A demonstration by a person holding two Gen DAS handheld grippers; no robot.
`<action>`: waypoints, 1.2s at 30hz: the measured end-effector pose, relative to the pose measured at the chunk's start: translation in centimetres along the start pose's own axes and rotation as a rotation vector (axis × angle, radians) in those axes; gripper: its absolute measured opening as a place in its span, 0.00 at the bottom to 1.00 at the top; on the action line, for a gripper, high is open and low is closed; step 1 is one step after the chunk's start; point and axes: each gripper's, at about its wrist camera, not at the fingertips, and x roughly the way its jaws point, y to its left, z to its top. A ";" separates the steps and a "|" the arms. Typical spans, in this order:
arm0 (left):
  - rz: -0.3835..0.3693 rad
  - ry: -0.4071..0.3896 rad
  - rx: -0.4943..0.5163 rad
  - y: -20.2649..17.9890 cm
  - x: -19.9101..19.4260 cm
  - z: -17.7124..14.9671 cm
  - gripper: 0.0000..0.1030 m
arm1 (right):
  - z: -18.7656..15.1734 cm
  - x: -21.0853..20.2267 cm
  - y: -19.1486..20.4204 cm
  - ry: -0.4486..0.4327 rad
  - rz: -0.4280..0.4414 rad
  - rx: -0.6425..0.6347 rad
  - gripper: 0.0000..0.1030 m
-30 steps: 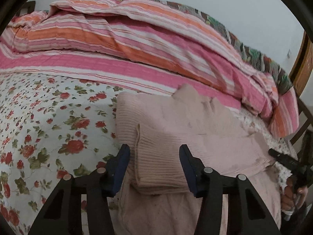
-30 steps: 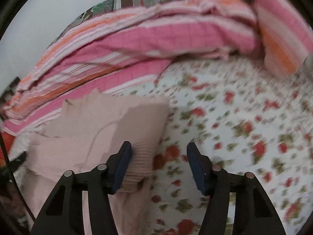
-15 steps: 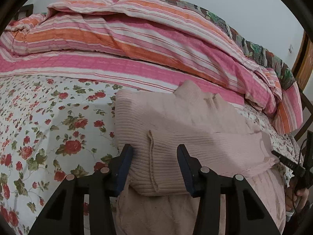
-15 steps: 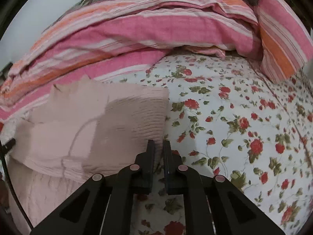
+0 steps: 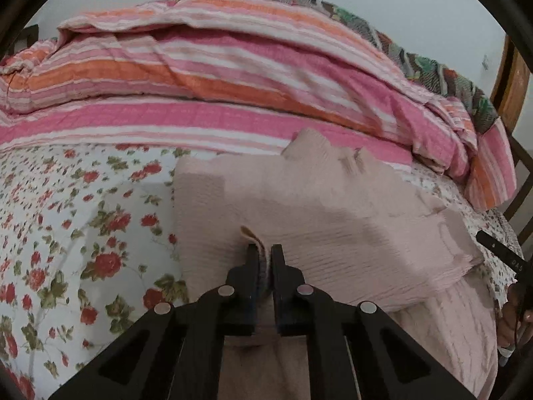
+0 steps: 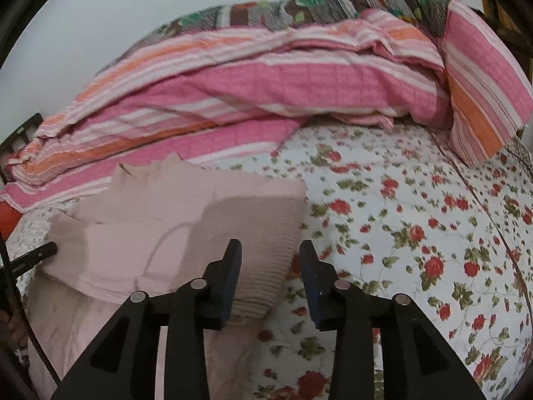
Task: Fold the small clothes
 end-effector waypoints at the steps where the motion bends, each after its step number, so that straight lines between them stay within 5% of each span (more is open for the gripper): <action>1: 0.006 -0.021 0.006 -0.1 -0.3 0.2 0.07 | 0.0 0.0 0.3 -0.003 0.008 -0.012 0.41; 6: 0.006 -0.100 -0.043 0.6 -1.2 1.5 0.06 | 0.3 0.2 0.8 -0.010 0.034 -0.009 0.42; 13: 0.072 0.002 -0.044 0.9 0.8 0.7 0.06 | -0.9 3.2 0.7 0.115 -0.010 -0.003 0.50; 36: 0.163 0.006 0.072 -1.6 -0.7 -1.2 0.25 | -2.4 1.5 1.5 0.057 -0.041 0.003 0.52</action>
